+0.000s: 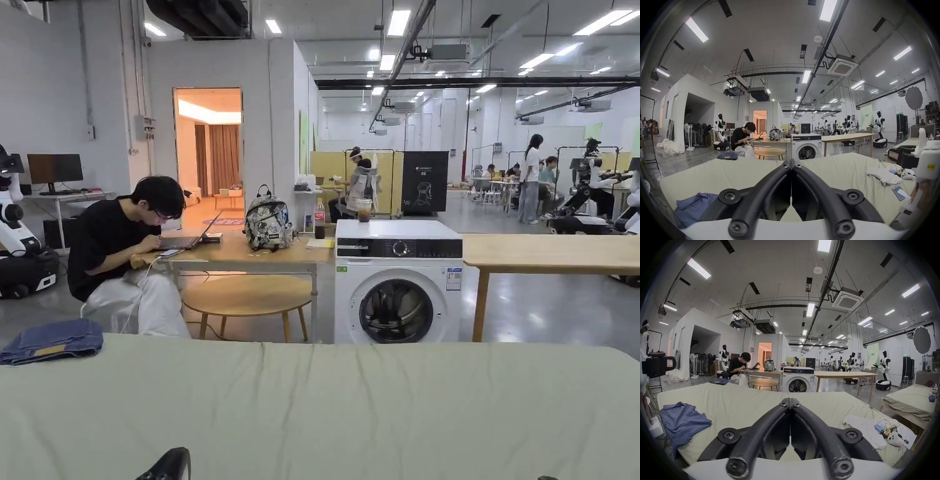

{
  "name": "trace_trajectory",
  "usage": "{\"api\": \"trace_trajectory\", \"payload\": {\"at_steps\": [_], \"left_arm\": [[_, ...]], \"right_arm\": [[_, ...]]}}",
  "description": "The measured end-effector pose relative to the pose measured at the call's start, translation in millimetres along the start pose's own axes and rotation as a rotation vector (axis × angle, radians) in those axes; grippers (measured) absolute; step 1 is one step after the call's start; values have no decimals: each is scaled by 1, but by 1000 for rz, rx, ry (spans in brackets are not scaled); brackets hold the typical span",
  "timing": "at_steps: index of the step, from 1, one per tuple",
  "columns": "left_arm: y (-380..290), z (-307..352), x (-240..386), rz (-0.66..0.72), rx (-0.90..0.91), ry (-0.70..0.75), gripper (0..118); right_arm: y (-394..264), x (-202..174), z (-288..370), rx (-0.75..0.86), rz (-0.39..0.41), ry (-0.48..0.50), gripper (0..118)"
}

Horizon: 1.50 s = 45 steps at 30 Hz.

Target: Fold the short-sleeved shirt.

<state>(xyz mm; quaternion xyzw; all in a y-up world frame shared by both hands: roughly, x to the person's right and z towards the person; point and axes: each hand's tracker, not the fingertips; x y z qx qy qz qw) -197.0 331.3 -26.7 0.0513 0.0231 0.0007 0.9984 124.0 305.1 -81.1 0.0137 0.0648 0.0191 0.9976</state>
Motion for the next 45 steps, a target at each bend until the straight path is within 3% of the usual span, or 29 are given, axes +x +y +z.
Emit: {"api": "trace_trajectory", "payload": {"at_steps": [15,45], "left_arm": [[-1,-3,6,-13,-14,-13,0],[-8,-8,0,8,-35,1,0]], "right_arm": [[-4,-5,-1,-38,54,4,0],[-1,-4,-5,-41,17,31,0]]}}
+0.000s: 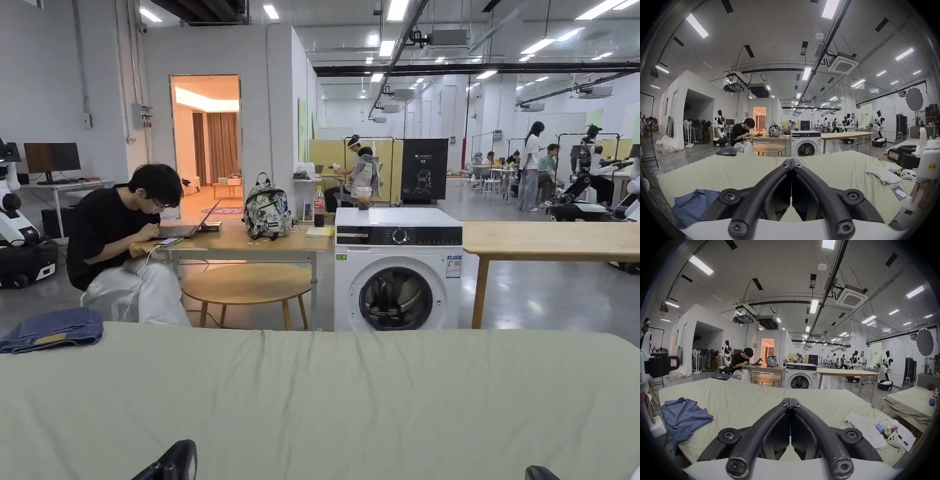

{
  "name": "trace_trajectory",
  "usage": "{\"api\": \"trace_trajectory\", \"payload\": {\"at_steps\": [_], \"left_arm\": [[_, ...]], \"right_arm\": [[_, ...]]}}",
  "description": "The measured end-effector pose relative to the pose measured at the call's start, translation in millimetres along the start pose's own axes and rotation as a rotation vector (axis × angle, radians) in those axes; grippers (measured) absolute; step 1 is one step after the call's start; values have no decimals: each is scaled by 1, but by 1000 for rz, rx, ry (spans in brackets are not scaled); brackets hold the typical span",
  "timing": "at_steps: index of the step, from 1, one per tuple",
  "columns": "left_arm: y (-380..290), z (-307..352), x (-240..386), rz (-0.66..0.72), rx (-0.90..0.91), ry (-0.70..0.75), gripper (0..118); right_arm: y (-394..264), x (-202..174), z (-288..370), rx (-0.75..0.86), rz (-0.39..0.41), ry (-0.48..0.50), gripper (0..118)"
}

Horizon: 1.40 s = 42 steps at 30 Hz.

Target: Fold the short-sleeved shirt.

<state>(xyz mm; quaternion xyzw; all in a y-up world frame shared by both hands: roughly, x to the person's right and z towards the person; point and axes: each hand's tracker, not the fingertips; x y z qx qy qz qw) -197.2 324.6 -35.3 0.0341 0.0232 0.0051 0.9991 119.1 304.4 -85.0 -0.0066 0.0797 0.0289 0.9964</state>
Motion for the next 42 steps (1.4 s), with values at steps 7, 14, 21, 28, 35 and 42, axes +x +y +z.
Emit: {"api": "trace_trajectory", "payload": {"at_steps": [7,14,21,28,35,42], "left_arm": [[-1,-1,-1,2,-2,-4,0],[-3,5,-16,17,-1,27,0],[-7,34,-51,0,-29,151,0],[-4,67,-86,-56,-82,253,0],[-13,60,-150,56,-238,204,84],[-100,-18,-245,133,-568,222,84]], "right_arm": [[-2,0,-2,-14,-14,-5,0],[-4,-12,-7,-15,-30,36,0],[-7,-54,-27,-22,-54,207,0],[-13,-89,-39,-48,-89,326,0],[-25,-87,-37,-95,-79,359,0],[-50,-70,-46,-213,-118,322,0]]}}
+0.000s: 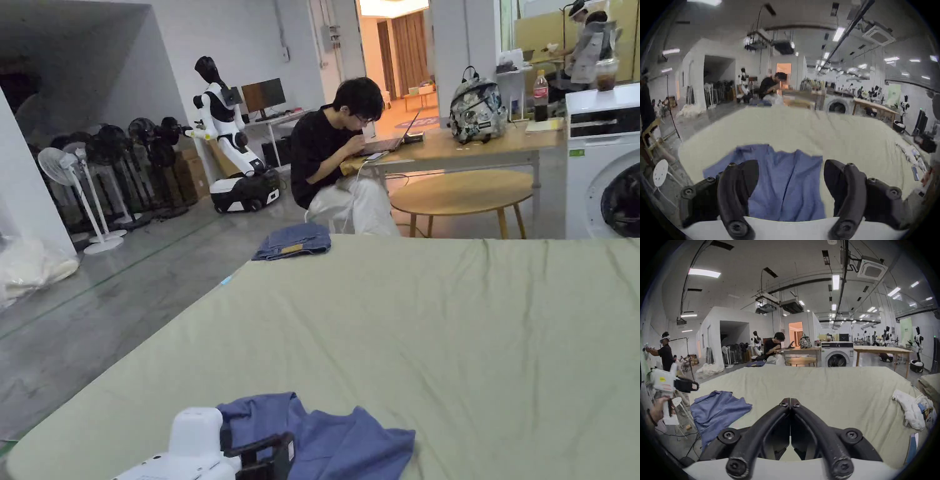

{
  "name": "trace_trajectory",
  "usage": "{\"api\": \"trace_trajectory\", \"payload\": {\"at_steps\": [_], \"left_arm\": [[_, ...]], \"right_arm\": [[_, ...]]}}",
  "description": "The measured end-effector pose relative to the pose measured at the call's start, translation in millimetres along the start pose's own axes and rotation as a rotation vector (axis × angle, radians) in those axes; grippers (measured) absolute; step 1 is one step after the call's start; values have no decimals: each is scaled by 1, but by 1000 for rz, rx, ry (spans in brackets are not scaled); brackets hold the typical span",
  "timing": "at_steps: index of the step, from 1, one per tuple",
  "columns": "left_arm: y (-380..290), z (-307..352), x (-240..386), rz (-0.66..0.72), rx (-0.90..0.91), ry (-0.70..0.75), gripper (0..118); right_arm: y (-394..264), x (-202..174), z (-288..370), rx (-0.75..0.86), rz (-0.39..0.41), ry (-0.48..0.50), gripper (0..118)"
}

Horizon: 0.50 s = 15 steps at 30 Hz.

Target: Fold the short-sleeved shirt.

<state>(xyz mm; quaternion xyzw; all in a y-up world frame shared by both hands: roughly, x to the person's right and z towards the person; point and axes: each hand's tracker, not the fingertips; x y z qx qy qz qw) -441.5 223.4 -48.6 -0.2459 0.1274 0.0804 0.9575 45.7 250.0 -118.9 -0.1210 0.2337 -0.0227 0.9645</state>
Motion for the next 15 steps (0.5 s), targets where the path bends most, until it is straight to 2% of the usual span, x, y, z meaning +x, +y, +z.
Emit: {"api": "trace_trajectory", "payload": {"at_steps": [4,9,10,11,12,13,14,15], "left_arm": [[-24,-85,-23,69,-180,-38,84],[-49,-155,-17,21,-398,-21,82],[-57,-163,-25,20,-390,9,81],[-52,-156,-22,11,-361,8,76],[-48,-151,-20,2,-354,28,55],[-46,-148,-22,10,-345,15,21],[-47,-142,-17,48,-323,-14,0],[-49,-146,-18,77,-368,-8,0]], "right_arm": [[-9,16,-8,-48,-21,-37,0],[-19,34,-18,-94,-78,-55,0],[-20,36,-20,-100,-84,-60,0],[-21,38,-21,-107,-87,-61,0],[-23,39,-21,-110,-88,-64,0],[-25,40,-21,-109,-93,-69,0],[-27,41,-21,-108,-103,-68,0],[-27,42,-21,-112,-114,-57,0]]}}
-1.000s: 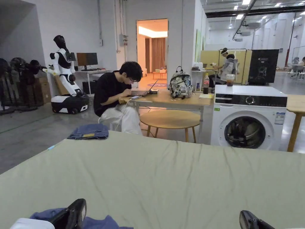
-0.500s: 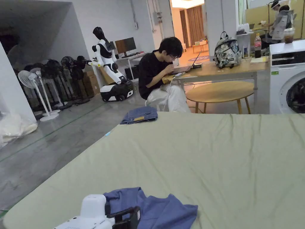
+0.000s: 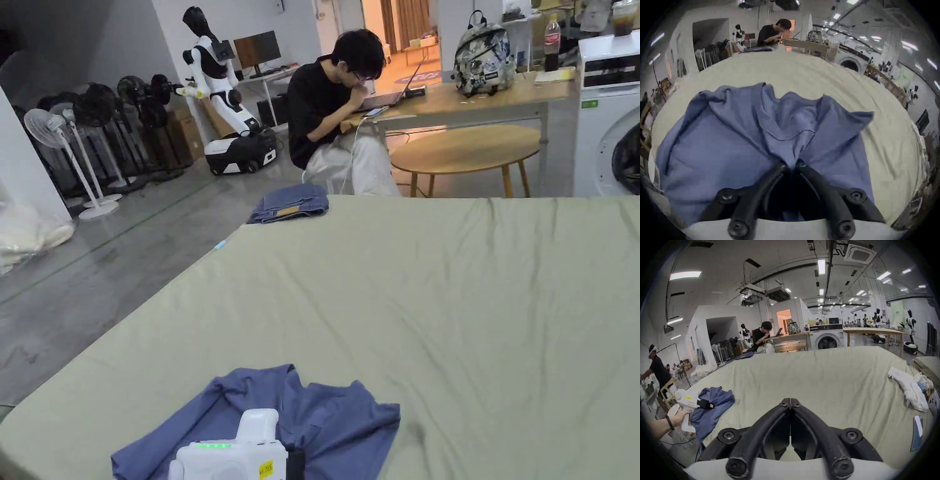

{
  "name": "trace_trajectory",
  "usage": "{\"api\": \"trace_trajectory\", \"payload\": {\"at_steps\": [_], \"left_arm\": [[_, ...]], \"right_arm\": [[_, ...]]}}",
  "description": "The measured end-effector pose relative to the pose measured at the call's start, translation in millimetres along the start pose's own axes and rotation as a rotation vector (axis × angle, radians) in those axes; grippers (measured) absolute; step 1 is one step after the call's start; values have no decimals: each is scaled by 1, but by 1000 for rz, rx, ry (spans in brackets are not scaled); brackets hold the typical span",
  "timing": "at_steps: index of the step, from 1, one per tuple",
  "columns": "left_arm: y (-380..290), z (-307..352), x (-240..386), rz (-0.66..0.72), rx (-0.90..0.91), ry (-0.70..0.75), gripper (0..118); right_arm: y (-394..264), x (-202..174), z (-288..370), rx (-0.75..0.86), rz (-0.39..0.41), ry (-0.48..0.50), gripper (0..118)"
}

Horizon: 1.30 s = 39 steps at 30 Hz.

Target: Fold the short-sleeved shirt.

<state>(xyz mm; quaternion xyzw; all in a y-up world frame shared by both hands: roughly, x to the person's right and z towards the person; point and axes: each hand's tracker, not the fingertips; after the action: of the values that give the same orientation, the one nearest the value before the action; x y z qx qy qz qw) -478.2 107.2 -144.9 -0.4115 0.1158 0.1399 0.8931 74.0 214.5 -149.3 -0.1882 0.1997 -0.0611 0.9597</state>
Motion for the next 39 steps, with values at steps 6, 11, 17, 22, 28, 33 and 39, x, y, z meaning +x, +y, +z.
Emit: {"api": "trace_trajectory", "payload": {"at_steps": [6,11,17,22,28,33,39], "left_arm": [[44,55,-37,312,192,-160,0],[175,183,-46,175,492,6,0],[278,269,16,-111,610,116,0],[242,212,106,-208,590,-5,0],[105,80,245,-231,343,-353,0],[-34,29,385,-186,10,-674,0],[-153,41,498,-316,-227,-975,0]], "right_arm": [[2,2,14,25,9,16,0],[5,12,22,61,-32,22,0],[0,26,35,80,-90,7,0],[-3,41,48,92,-149,-32,0],[6,56,80,129,-145,-100,0],[16,74,115,183,-86,-243,0],[14,102,138,176,-132,-343,0]]}}
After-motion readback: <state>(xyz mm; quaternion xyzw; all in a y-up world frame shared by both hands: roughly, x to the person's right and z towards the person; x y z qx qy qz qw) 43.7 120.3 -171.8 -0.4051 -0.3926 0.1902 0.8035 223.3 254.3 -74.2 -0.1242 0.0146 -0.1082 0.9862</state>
